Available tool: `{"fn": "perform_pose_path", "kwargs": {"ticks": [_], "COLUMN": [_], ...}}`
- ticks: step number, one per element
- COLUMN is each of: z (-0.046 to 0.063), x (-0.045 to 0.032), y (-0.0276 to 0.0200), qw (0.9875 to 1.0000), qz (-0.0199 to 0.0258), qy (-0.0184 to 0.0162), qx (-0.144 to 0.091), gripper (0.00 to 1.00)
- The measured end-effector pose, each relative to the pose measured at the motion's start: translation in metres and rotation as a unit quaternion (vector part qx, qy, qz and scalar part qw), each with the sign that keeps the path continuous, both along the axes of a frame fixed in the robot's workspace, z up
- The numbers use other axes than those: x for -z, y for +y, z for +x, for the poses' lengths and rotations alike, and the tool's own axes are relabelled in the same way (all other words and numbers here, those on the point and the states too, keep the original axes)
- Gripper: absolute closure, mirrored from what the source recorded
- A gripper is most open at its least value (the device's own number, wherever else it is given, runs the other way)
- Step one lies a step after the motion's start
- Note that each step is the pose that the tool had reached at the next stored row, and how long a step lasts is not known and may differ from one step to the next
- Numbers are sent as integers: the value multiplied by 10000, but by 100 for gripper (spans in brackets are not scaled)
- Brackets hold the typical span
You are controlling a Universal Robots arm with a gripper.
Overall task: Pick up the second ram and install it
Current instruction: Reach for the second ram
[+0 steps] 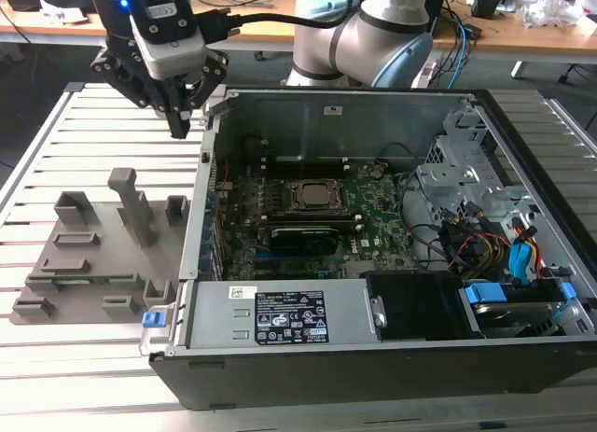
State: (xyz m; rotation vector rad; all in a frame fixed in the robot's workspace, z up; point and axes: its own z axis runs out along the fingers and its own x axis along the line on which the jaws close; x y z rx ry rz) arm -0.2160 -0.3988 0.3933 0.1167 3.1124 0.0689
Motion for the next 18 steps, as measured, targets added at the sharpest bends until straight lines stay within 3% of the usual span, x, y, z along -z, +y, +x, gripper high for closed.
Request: {"fn": "perform_pose_path", "kwargs": {"ticks": [14,15,18], "z": [-449,-527,-592], "x": [1,2,1], "y": [0,0,0], "qw": [10000,10000,10000], "qz": [0,0,0], "qy": [0,0,0], "qx": [0,-1,0], "gripper": [89,89,89]}}
